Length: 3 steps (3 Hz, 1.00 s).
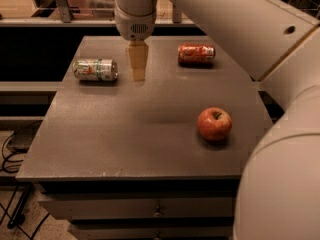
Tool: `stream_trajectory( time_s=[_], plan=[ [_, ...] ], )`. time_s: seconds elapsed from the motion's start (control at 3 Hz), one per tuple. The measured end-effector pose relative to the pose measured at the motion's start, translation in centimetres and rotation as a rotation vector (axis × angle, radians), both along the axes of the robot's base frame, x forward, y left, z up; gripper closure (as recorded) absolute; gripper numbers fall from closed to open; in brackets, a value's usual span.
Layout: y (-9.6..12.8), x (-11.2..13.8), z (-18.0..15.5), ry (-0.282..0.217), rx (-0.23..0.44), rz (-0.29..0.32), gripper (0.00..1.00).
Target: Place 7up can upright
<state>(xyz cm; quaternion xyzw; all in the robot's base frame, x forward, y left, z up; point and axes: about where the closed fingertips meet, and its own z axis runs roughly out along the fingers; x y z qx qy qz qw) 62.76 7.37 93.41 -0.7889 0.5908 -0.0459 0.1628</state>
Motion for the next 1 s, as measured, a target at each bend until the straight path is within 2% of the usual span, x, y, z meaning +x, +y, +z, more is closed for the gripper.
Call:
stream_trajectory(
  time_s=[0.33, 1.0],
  plan=[
    [3.4, 1.5, -1.1, 0.000, -0.002, 0.035, 0.00],
    [8.4, 4.1, -3.0, -0.011, -0.028, 0.072, 0.00]
  ],
)
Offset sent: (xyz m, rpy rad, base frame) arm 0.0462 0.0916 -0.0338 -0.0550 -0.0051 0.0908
